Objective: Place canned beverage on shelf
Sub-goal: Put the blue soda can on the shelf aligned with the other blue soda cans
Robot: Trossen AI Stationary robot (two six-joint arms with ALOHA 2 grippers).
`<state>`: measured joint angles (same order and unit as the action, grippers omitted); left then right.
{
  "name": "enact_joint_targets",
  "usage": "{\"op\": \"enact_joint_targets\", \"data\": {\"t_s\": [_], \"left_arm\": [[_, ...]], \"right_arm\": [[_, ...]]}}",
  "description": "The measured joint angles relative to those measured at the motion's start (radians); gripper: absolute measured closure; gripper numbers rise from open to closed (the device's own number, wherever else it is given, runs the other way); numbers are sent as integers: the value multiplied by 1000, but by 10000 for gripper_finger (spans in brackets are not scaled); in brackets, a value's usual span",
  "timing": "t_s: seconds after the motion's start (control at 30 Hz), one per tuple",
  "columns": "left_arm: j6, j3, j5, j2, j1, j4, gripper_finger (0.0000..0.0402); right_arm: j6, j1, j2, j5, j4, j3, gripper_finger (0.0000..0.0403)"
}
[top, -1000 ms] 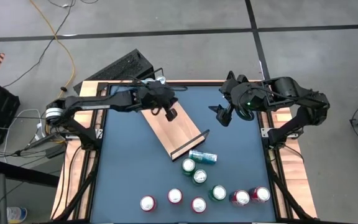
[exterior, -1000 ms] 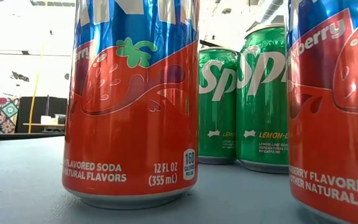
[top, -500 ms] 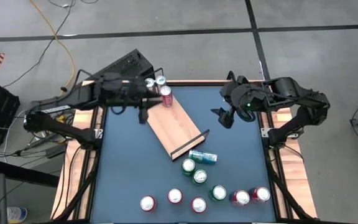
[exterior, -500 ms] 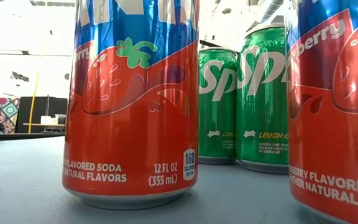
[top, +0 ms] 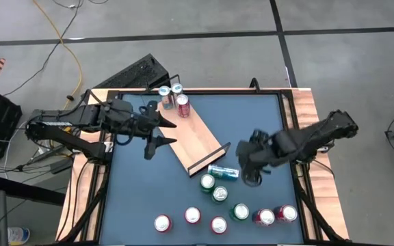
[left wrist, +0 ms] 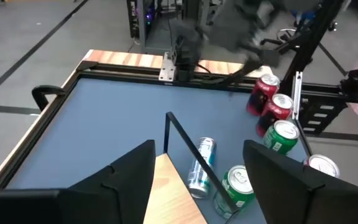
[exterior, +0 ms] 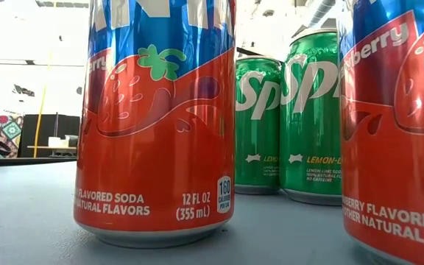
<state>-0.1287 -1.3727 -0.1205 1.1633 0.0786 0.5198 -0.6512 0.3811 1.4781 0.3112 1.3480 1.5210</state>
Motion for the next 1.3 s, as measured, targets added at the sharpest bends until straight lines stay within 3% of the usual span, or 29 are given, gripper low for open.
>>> {"op": "enact_joint_targets", "data": {"t_s": [0.33,0.67,1.07,1.3], "left_arm": [[-56,0,6,0,1,9,168],[-87,0,9,1,1,45,168],[-104,0,8,1,1,48,168],[-104,1,4,1,1,52,168]], "right_arm": [[39,-1,0,-48,-361,-288,42],[99,-51,0,-50,-526,-457,42],[215,-76,3,-85,-711,-551,42],[241,-80,93,-105,-735,-551,42]]}}
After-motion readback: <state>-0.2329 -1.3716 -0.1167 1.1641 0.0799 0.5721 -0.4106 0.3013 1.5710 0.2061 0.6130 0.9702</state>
